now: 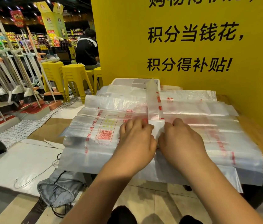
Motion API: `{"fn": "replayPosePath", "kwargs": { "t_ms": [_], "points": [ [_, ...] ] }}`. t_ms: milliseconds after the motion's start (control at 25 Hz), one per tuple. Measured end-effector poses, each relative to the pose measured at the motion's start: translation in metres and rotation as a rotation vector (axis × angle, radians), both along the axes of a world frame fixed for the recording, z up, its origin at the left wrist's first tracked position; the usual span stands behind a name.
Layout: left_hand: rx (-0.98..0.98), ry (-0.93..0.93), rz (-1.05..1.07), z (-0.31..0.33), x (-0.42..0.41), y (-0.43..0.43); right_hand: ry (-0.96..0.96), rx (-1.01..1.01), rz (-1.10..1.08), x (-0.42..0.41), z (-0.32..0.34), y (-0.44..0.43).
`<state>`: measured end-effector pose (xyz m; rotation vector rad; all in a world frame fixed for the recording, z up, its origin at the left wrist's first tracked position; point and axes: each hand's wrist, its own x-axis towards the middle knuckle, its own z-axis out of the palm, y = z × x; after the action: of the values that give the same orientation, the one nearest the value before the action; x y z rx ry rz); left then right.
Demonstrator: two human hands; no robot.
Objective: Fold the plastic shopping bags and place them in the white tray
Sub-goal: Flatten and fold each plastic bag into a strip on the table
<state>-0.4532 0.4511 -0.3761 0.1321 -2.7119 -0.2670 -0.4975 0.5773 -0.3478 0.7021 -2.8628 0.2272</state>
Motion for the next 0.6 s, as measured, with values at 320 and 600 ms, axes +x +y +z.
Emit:
{"fn": "replayPosePath", "kwargs": {
  "t_ms": [320,600],
  "points": [
    [0.036,-0.285,-0.230,0.014,-0.004,-0.030,-0.182,0.090,0.454,-0.052,-0.010,0.031],
    [0.003,-0.311,-0.253,0.014,-0.008,-0.036,-0.276,0.162,0.520,-0.067,-0.010,0.044]
  ]
}}
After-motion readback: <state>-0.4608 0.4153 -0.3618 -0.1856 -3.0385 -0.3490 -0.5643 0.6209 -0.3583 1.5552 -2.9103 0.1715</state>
